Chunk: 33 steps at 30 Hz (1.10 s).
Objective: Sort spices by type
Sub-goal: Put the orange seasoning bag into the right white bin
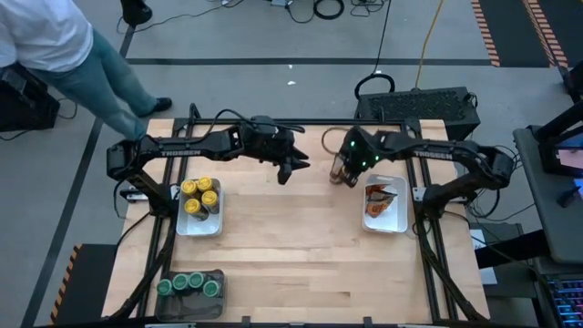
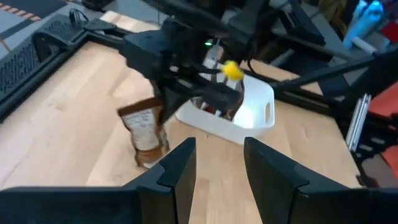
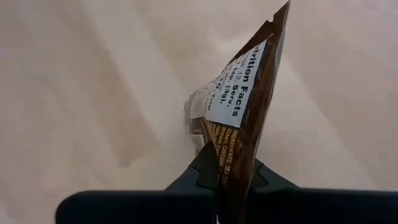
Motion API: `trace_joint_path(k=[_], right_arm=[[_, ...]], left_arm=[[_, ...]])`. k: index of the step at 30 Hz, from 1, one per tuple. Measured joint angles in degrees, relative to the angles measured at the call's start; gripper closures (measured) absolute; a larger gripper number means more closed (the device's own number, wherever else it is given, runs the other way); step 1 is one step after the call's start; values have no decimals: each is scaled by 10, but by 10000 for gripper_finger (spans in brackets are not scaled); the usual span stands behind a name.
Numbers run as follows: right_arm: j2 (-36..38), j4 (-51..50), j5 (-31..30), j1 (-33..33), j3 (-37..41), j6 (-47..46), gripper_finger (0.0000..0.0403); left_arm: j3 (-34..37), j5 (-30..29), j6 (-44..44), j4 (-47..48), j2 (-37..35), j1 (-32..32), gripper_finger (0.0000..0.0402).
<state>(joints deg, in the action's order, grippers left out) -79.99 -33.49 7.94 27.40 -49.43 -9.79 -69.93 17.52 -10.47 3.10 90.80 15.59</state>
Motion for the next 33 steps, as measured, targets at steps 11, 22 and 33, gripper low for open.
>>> trace_joint_path(k=[11, 22, 33], right_arm=[[0, 46, -1, -146, 0, -67, 403], [0, 51, -1, -205, 0, -82, 402], [0, 48, -2, -232, -18, -62, 311]], left_arm=[[0, 61, 28, 55, 0, 0, 263], [0, 63, 49, 64, 0, 0, 263], [0, 63, 53, 64, 0, -5, 263]])
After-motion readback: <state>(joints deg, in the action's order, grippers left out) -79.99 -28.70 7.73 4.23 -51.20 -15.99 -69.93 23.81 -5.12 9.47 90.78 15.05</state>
